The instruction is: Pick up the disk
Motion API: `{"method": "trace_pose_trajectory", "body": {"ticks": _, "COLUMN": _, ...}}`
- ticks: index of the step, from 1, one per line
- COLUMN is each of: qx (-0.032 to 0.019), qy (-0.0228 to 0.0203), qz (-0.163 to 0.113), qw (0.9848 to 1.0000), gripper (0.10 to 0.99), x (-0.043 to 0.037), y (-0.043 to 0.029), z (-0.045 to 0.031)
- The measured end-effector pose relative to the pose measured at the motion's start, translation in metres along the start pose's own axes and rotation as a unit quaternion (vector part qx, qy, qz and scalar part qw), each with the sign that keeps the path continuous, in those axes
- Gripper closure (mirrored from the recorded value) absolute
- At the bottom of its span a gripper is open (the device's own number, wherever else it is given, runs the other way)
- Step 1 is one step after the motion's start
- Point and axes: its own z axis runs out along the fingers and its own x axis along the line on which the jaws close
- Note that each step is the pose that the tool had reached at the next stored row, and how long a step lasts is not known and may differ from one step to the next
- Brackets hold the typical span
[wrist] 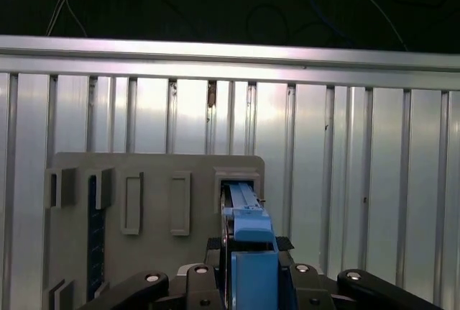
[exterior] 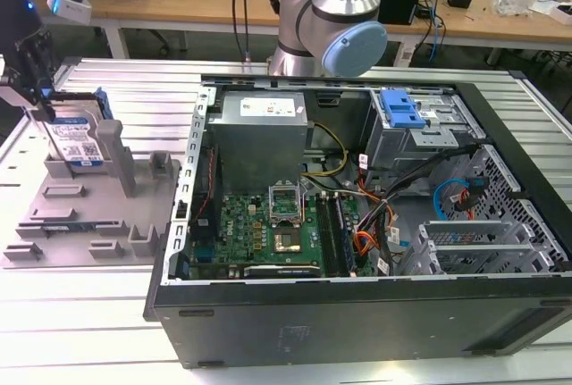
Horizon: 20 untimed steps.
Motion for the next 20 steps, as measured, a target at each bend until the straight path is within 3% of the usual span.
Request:
{"method": "trace_pose_trajectory", "body": {"ticks": 6, "qx": 0.0, "qy": -0.0001, "qz": 0.0, "qw": 1.0, "gripper": 0.718, "x": 0.0002, "y": 0.0005, "z": -0.0238}}
{"method": "trace_pose_trajectory", "body": {"ticks": 7, "qx": 0.0, "qy": -0.0001, "qz": 0.0, "qw": 1.0, "gripper": 0.718, "x": 0.0003, "y": 0.0007, "z": -0.033}}
{"method": "trace_pose_trajectory", "body": {"ticks": 12, "qx": -0.0001, "qy": -0.0002, "qz": 0.0, "qw": 1.0, "gripper": 0.718, "x": 0.0006, "y": 0.0013, "z": -0.062}}
{"method": "trace_pose_trajectory", "body": {"ticks": 17, "qx": 0.0, "qy": -0.0002, "qz": 0.0, "qw": 1.0, "gripper": 0.718, "x": 0.0008, "y": 0.0021, "z": -0.1013}}
{"method": "trace_pose_trajectory", "body": {"ticks": 20, "qx": 0.0, "qy": -0.0003, "qz": 0.0, "qw": 1.0, "gripper": 0.718, "x": 0.0011, "y": 0.0024, "z": -0.1155}}
